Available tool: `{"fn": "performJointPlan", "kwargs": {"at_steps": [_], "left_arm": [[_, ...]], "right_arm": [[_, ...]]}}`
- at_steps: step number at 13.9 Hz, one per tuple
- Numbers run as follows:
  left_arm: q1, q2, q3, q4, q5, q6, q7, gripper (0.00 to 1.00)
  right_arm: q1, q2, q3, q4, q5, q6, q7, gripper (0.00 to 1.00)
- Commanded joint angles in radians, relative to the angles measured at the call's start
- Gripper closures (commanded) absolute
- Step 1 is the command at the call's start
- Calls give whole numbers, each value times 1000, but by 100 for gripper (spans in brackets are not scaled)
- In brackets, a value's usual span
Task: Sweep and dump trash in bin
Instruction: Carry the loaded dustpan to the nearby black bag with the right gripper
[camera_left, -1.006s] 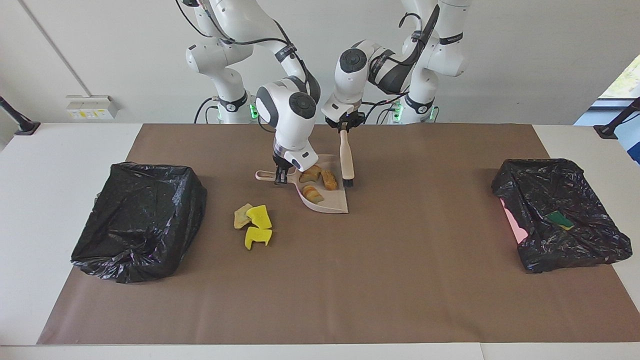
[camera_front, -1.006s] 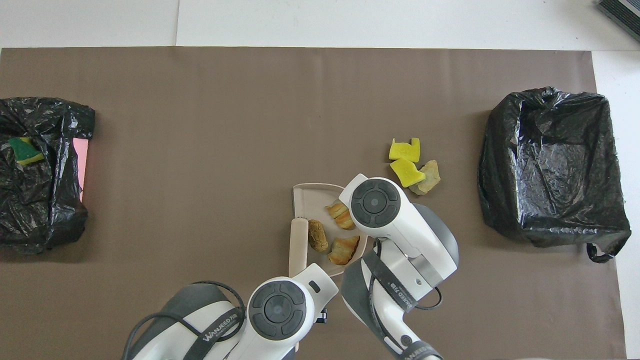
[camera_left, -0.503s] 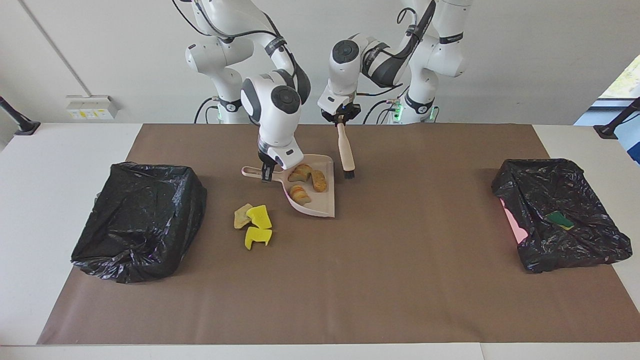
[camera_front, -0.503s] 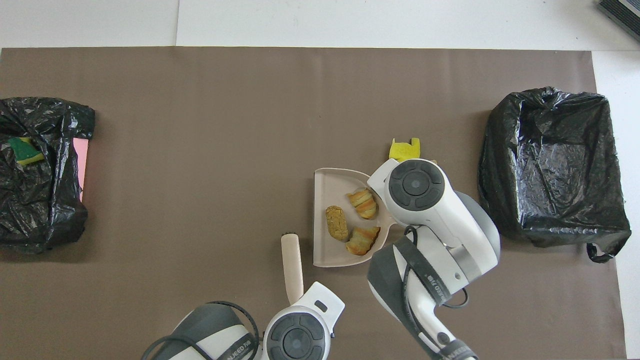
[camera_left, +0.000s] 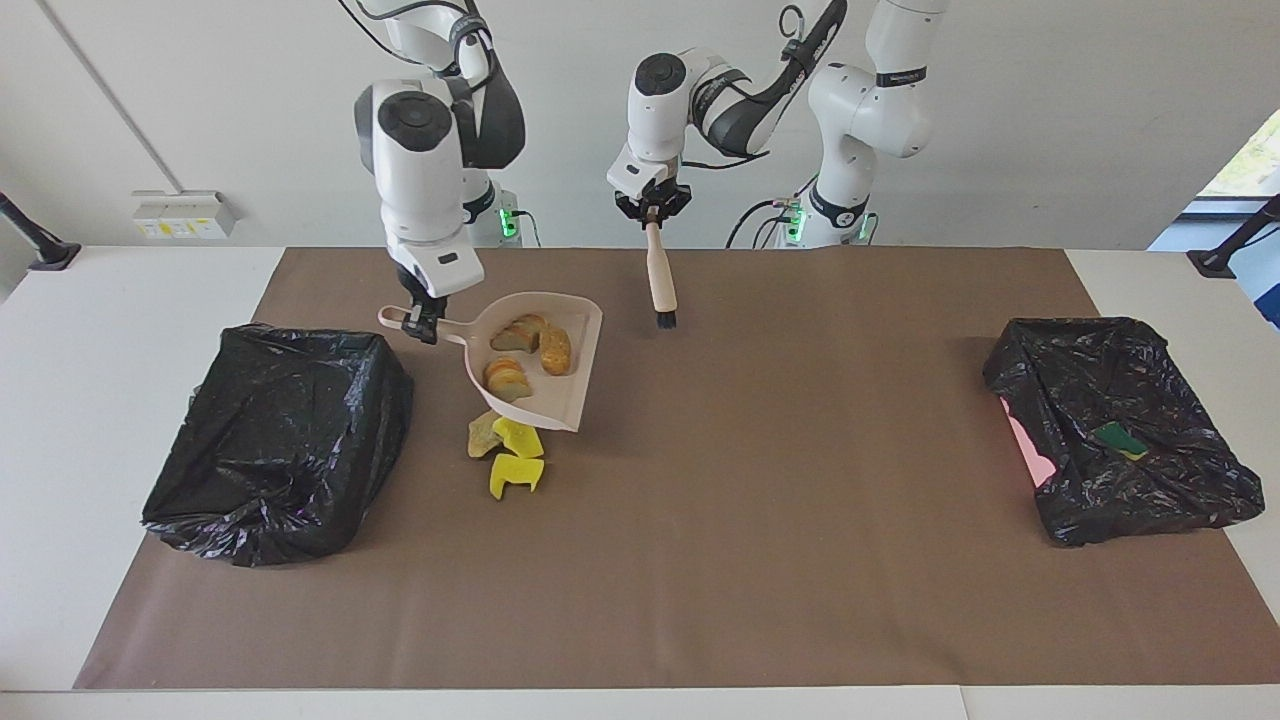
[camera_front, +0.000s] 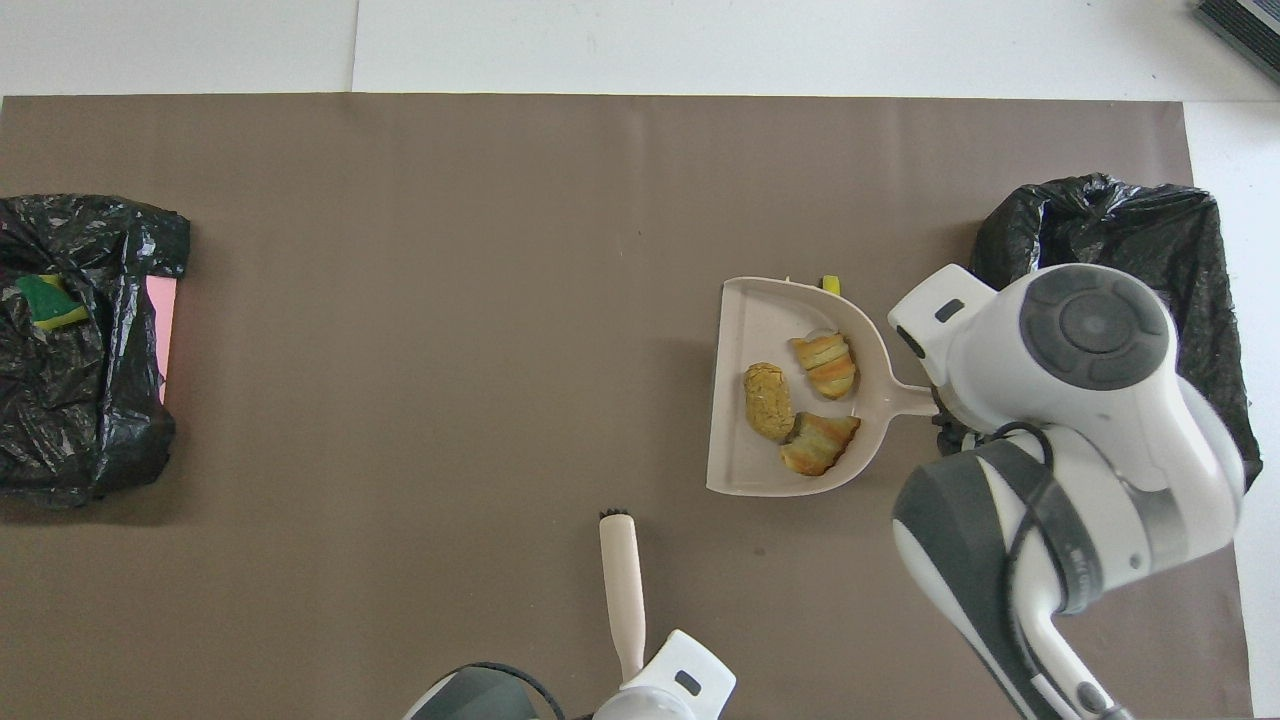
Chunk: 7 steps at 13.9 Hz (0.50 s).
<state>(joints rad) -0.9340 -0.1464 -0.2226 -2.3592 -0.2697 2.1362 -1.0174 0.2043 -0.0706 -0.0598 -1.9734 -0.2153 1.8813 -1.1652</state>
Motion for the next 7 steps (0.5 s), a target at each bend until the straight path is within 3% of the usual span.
{"fn": "performJointPlan", "kwargs": {"at_steps": [1,6,7], "left_arm": [[-40,-4,12,-34,-23,59,-7,100],[-55,53,12,-35,-39,109,0,99],[-57,57,12,-35,-40,117,3,95]], "right_arm": [[-136,17,11,76,20,-27,-105,100],[-354,120,9,227,5,12,-247,100],[-385,150,9,249,-12,15,-289,100]]}}
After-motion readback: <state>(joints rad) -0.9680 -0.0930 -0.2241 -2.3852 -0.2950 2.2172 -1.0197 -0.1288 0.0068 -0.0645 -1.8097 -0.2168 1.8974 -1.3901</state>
